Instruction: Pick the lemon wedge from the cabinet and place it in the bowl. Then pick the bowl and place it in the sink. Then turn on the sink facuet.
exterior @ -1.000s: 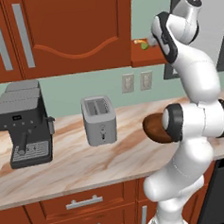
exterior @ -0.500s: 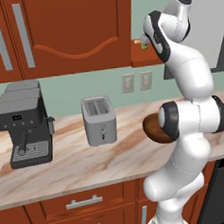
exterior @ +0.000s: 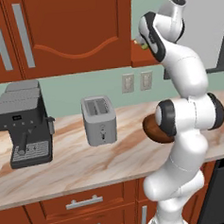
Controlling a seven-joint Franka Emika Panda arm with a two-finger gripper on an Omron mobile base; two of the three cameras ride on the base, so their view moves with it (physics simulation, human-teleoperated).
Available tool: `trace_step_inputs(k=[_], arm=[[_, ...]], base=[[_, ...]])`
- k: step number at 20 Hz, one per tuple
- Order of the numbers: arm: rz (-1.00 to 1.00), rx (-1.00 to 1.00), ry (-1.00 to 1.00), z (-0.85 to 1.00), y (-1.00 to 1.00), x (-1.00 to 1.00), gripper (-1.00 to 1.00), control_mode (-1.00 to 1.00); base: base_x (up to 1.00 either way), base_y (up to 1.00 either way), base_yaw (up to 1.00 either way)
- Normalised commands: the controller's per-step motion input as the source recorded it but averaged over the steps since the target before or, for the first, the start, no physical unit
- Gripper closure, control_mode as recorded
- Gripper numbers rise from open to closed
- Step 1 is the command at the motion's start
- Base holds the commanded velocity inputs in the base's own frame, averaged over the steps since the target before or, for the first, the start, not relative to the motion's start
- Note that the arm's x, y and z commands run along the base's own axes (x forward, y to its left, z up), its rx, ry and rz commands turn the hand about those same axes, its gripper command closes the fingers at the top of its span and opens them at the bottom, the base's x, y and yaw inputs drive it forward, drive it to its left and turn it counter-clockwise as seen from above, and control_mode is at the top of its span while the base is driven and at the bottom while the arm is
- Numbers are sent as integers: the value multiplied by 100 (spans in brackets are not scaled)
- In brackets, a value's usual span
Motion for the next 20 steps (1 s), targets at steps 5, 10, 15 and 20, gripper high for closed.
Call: trace_step_inputs(k=[5,10,15,20], arm=[[0,0,0,-15,0,21,-100,-100],[0,0,0,-18,0,19,-100,-100],[0,1,0,-3,0,14,-100,-100],[0,1,0,-2,0,14,-100,-100]], base=[[0,0,0],[0,0,0],[0,0,0],[0,0,0]])
